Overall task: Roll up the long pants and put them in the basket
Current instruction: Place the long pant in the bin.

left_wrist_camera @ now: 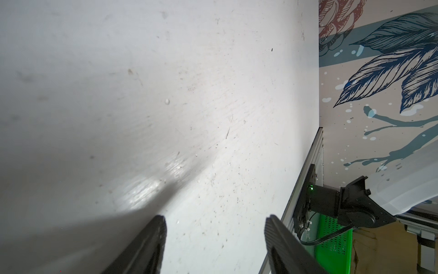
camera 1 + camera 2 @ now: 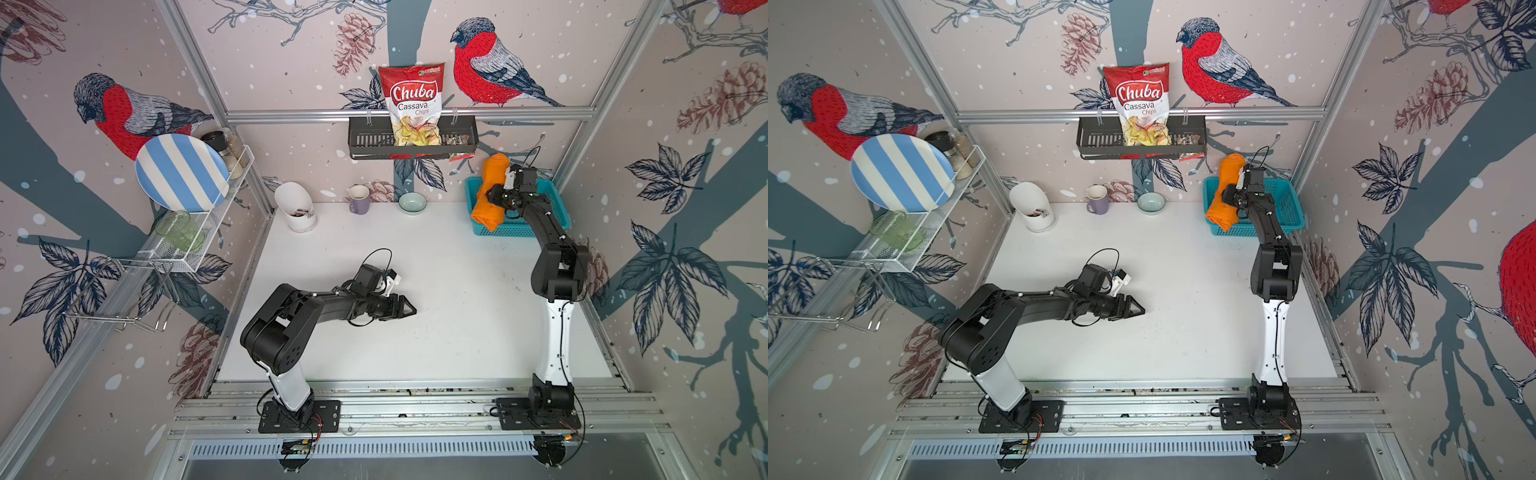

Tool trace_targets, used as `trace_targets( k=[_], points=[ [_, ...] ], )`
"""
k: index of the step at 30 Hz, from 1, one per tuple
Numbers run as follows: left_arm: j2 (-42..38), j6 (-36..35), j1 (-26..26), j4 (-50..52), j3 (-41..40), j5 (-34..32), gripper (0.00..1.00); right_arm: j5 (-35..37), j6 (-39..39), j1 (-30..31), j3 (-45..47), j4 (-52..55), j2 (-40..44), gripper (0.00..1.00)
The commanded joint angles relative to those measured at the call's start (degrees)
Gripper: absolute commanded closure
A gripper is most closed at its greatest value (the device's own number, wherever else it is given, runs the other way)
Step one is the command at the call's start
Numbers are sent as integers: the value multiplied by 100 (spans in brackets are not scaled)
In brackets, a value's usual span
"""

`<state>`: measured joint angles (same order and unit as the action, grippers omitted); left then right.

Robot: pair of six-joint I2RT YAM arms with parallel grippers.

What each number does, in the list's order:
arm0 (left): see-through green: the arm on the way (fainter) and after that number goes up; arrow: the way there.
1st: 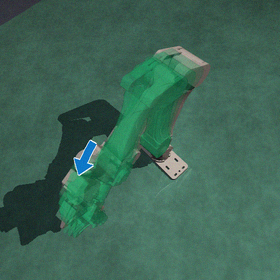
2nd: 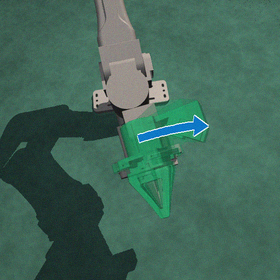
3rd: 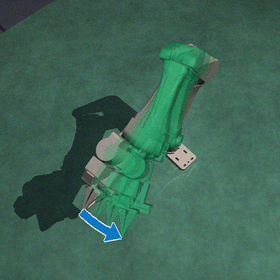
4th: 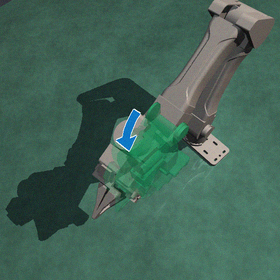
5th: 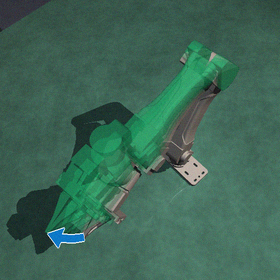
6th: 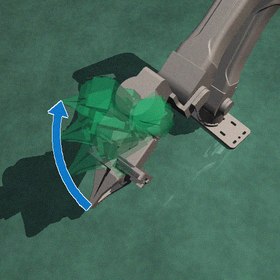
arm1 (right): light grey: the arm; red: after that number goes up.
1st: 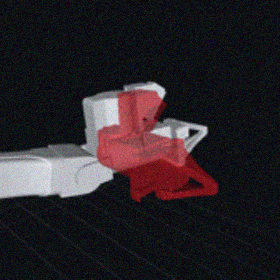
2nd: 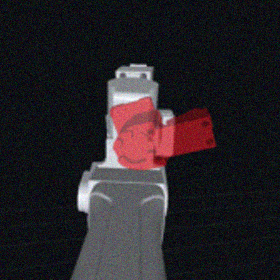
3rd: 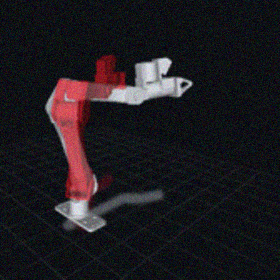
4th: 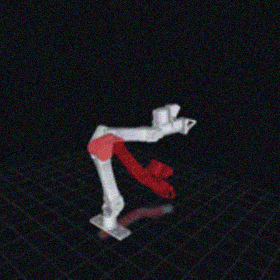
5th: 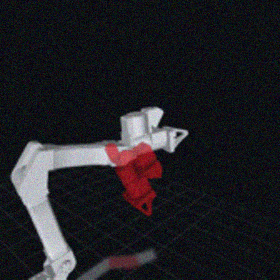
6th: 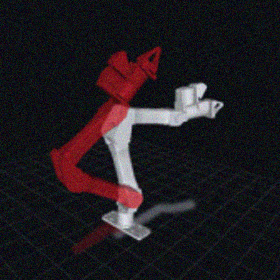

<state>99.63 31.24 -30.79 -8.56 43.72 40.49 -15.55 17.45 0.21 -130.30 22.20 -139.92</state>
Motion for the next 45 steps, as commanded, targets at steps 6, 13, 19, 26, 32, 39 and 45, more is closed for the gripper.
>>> trace_targets(
  k=[6,13,19,26,32,39,45],
  points=[
    [-9,-92,-49,178,-66,-156,31,-375,601,-70,917,742,632,100],
    [-33,-65,-89,115,-139,-110,31,-834,690,-101,1722,995,1353,100],
    [-98,-62,-107,122,-163,-111,32,-1723,651,-148,2664,653,1974,100],
    [-106,-48,-141,79,-259,-145,32,-2733,185,-208,1758,1028,1682,100],
    [-85,4,-199,27,-248,-173,32,-2800,1093,-400,2548,-207,1617,100],
    [6,4,-233,38,-211,-157,33,-2622,1454,-647,2840,-542,1168,100],
    [77,36,-259,-44,-208,-169,33,-1650,1377,-707,2210,501,625,100]
  ],
)
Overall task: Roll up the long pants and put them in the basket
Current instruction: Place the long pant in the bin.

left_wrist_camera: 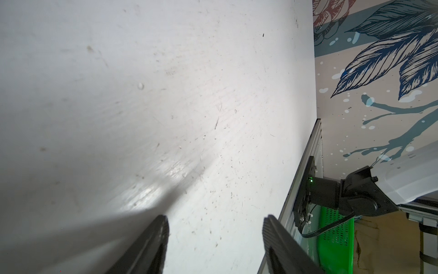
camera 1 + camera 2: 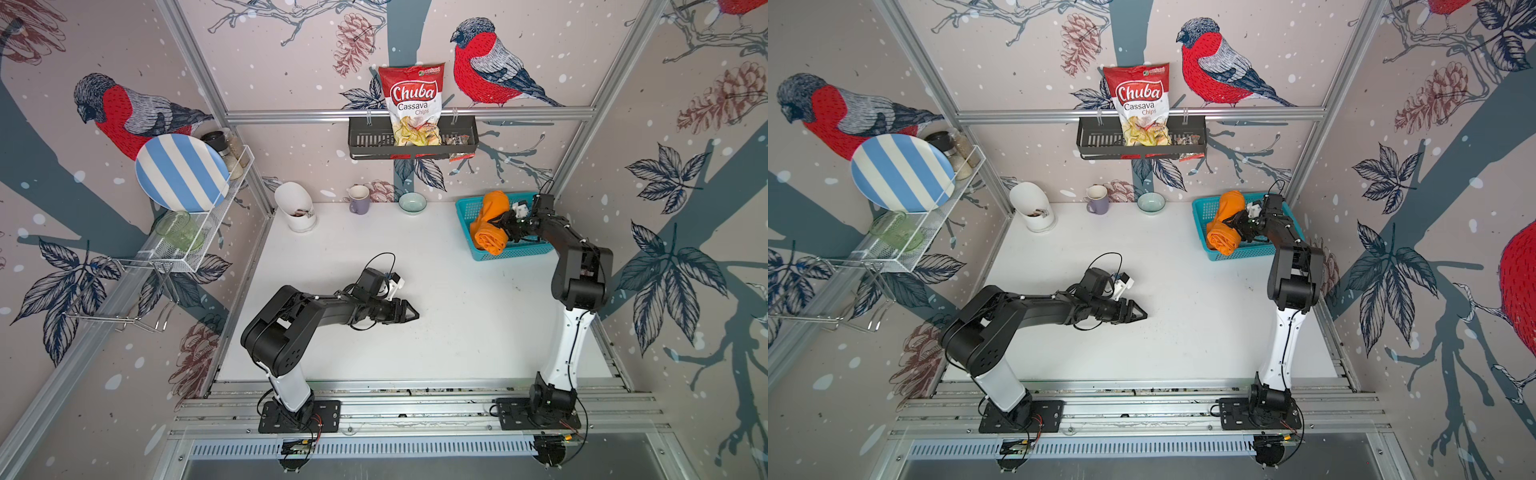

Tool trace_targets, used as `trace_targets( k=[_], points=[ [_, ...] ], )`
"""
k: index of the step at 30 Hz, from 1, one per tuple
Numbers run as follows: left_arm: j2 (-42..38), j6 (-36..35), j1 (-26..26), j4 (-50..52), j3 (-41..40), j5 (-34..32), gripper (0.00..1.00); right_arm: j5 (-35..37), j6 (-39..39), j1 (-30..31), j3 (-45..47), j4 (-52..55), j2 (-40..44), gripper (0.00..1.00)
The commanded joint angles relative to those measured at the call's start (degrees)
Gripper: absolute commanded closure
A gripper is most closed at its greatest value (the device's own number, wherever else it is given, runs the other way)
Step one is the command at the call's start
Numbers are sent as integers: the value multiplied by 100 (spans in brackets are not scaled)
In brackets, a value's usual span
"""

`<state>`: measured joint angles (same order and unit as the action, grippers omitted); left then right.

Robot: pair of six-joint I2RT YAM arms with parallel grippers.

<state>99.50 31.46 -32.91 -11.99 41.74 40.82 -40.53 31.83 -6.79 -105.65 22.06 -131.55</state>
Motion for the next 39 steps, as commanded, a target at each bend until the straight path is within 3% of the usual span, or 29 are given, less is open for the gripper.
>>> trace_targets(
  k=[1,6,13,15,21,30,39],
  points=[
    [129,23,-61,270,-21,-188,33,1088,-77,36,-424,748,-272,100],
    [259,90,-102,90,-95,-145,33,1828,-36,152,-971,1321,-451,76],
    [265,102,-137,91,-73,-144,33,2291,16,243,-886,1338,-153,22],
    [254,101,-137,100,-79,-161,33,2404,5,252,-845,1343,-19,14],
    [219,117,-141,59,-166,-178,33,2802,-79,309,-589,1468,487,9],
    [39,-50,-154,264,-77,-394,33,3107,-368,493,684,1141,1838,9],
    [-1267,-779,107,680,537,-2343,29,3798,-1149,1167,3420,-531,4671,0]
  ],
)
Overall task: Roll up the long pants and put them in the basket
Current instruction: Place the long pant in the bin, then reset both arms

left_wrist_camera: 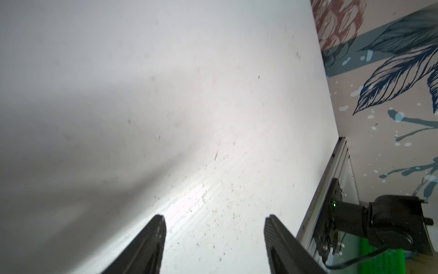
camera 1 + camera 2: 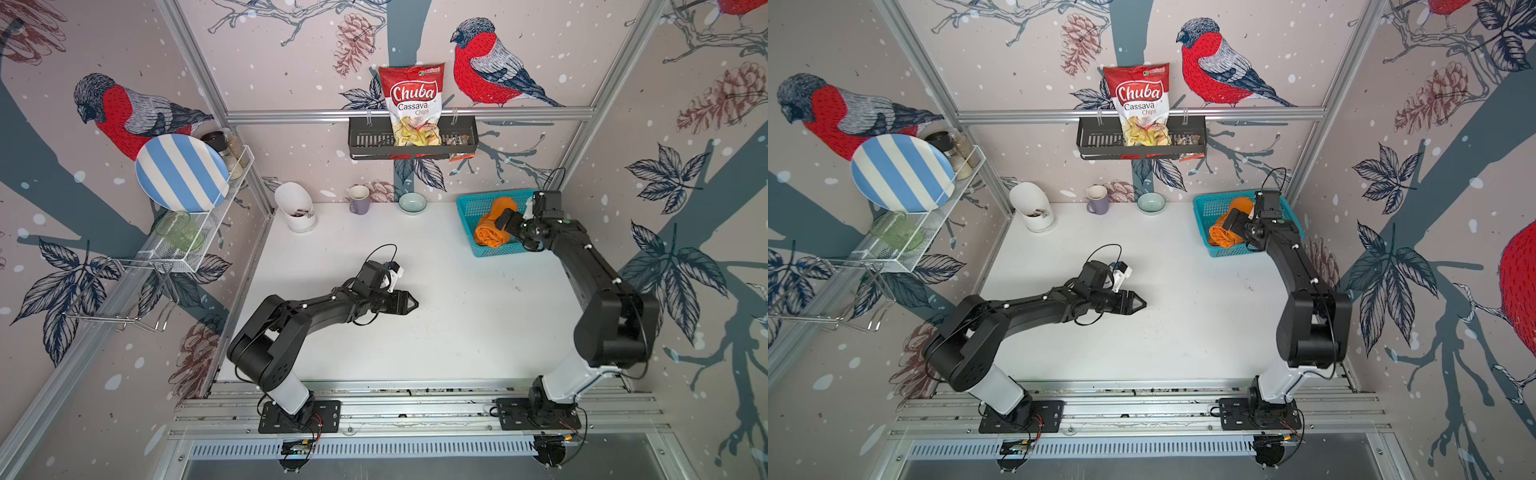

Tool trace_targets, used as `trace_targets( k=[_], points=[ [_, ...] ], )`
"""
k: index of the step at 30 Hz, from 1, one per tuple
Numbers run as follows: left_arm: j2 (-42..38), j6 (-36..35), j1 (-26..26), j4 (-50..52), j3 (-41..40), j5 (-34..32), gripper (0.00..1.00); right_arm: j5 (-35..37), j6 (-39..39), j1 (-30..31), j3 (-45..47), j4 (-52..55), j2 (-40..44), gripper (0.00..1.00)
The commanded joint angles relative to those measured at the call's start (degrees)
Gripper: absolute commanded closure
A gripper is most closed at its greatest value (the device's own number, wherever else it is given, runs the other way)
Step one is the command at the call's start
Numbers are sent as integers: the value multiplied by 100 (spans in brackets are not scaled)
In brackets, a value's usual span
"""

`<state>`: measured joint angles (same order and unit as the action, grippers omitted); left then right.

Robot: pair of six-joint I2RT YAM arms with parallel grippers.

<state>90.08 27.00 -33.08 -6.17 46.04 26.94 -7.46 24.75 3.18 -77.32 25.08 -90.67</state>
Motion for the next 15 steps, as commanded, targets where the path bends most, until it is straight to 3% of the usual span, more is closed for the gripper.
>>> trace_targets(
  k=[1,8,15],
  points=[
    [-588,-407,191,2,95,-1184,28,584,-555,236,947,-1107,917,0],
    [-1941,-1054,484,-391,-64,-3251,14,941,-846,323,3377,-2750,2955,0],
    [-3017,-1989,728,-2137,-1588,-5195,4,1496,-1420,332,6001,-5571,4183,0]
  ],
)
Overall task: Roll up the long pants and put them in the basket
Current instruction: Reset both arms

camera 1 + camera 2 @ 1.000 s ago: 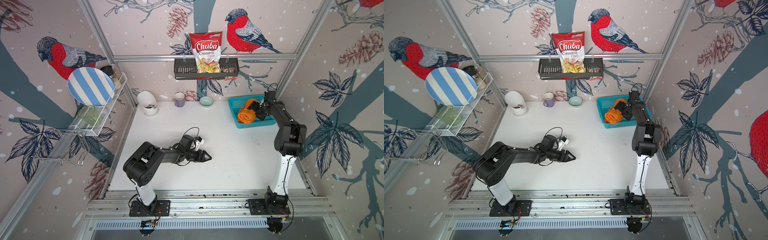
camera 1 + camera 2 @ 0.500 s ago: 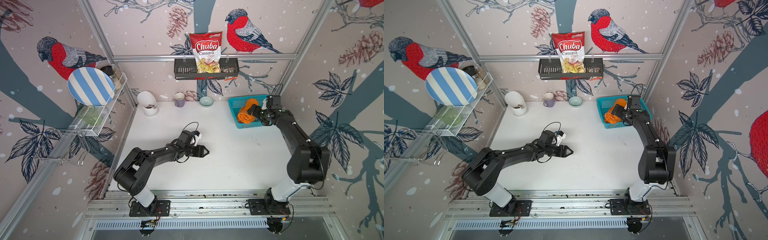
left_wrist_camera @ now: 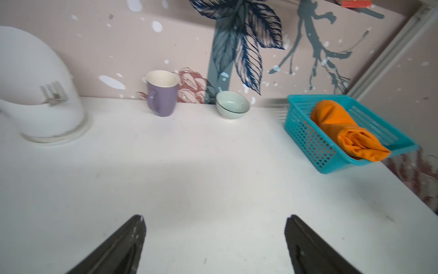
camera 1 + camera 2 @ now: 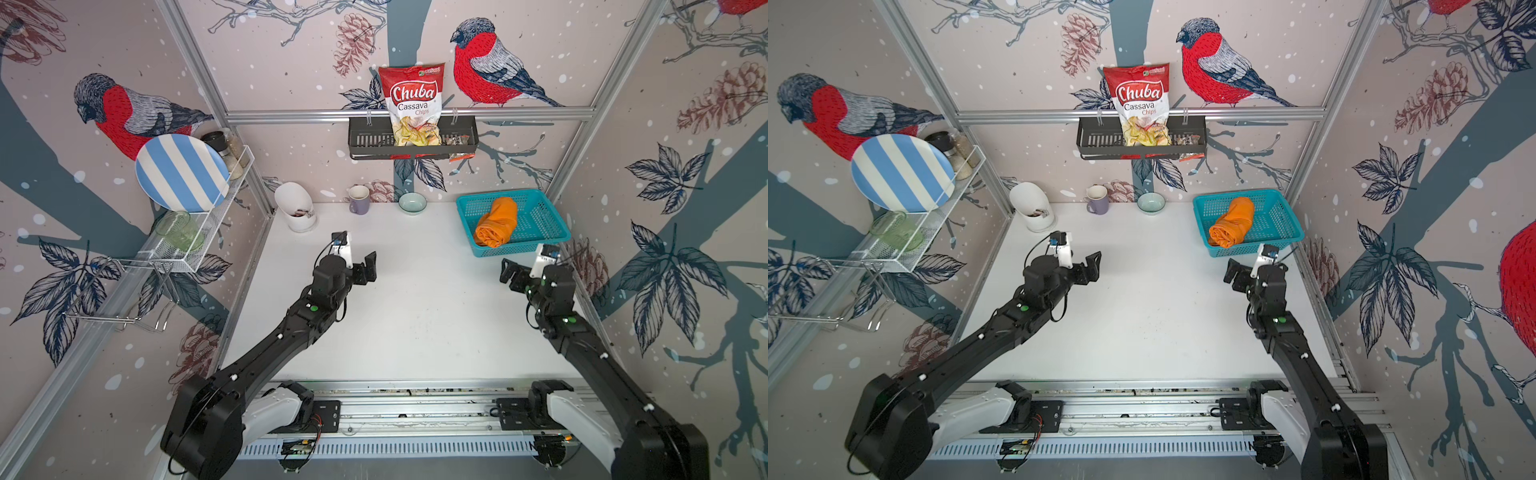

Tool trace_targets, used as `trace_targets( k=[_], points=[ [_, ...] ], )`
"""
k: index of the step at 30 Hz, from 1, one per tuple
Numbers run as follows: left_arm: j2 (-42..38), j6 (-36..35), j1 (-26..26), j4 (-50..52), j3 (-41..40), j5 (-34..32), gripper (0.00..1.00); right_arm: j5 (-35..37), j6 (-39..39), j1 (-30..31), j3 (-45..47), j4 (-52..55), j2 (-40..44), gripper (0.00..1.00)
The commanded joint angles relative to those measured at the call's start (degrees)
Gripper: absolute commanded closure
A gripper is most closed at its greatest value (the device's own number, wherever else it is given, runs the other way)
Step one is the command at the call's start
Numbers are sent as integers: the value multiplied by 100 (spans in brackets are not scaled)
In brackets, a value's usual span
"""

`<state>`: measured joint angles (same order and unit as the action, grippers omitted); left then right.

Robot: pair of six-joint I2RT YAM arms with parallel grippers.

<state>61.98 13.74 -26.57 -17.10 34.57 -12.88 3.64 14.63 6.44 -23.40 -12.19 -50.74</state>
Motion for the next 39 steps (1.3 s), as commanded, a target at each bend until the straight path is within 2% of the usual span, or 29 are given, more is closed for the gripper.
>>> trace_targets(
  k=[1,4,7,10,13,17,22,27,30,34,36,39],
  points=[
    [-306,-821,151,-1329,-726,-1420,4,497,-445,9,913,-2352,204,0],
    [-474,-873,609,-1819,-1371,-1677,4,296,-802,5,1497,-3511,-107,0],
    [-554,-891,987,-2453,-1985,-1746,4,319,-896,-42,1473,-3935,-837,0],
    [-471,-895,1404,-3136,-2499,-1586,4,126,-967,-107,1552,-4907,-1649,0],
    [-178,-667,1891,-3588,-2690,-1202,4,19,-711,-222,1079,-4686,-2429,0],
    [612,-451,2333,-4327,-2717,-809,4,-96,-725,-248,885,-4365,-2540,0],
    [1354,-783,2410,-4676,-2362,-619,5,-243,-666,-356,1212,-4763,-2307,0],
    [2362,-816,2537,-5474,-2247,-363,5,-943,-236,-955,1233,-4879,-2380,0],
    [2445,-906,2534,-5325,-2121,-177,5,-904,-477,-1025,1240,-4718,-2248,0],
    [2487,-1019,2533,-5301,-2094,28,5,-467,-893,-977,1851,-6048,-2019,0],
    [2487,-1016,2534,-5307,-2096,31,5,-525,-900,-985,1648,-5847,-2328,0],
    [2488,-1022,2527,-5303,-2095,22,4,-711,-1054,-916,1569,-6333,-3078,0]
  ],
)
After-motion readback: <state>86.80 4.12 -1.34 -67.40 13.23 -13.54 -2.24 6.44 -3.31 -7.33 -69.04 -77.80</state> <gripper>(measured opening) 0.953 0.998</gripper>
